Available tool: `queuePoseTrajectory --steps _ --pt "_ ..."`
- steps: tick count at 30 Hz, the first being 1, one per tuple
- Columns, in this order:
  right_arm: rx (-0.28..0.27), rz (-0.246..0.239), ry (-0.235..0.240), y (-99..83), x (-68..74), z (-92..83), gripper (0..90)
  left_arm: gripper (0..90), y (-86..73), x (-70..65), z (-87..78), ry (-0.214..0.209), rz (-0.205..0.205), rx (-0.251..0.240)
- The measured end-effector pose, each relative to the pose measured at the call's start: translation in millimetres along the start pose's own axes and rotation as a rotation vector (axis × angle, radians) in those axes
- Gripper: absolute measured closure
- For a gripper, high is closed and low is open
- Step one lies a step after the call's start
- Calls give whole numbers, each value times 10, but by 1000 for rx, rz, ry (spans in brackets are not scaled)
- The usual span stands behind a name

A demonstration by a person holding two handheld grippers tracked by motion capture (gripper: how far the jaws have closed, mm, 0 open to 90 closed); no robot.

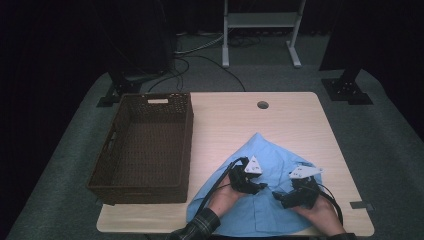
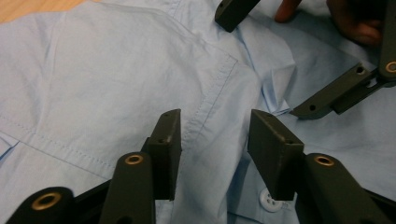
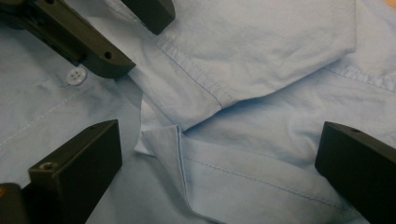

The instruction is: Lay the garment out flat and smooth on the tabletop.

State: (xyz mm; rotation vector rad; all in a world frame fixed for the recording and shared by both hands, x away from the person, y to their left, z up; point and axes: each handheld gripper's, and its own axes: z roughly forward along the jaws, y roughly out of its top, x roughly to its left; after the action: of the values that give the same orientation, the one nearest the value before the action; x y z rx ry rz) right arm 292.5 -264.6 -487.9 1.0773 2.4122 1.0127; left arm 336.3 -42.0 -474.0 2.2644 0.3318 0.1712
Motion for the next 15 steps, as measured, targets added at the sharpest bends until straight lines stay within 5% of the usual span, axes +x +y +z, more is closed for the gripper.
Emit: queuePoseTrajectory --steps 8,15 --pt "0 0 0 0 0 0 0 776 -21 -21 27 54 44 16" --pt "0 0 0 0 0 0 0 884 -6 -8 11 42 3 0"
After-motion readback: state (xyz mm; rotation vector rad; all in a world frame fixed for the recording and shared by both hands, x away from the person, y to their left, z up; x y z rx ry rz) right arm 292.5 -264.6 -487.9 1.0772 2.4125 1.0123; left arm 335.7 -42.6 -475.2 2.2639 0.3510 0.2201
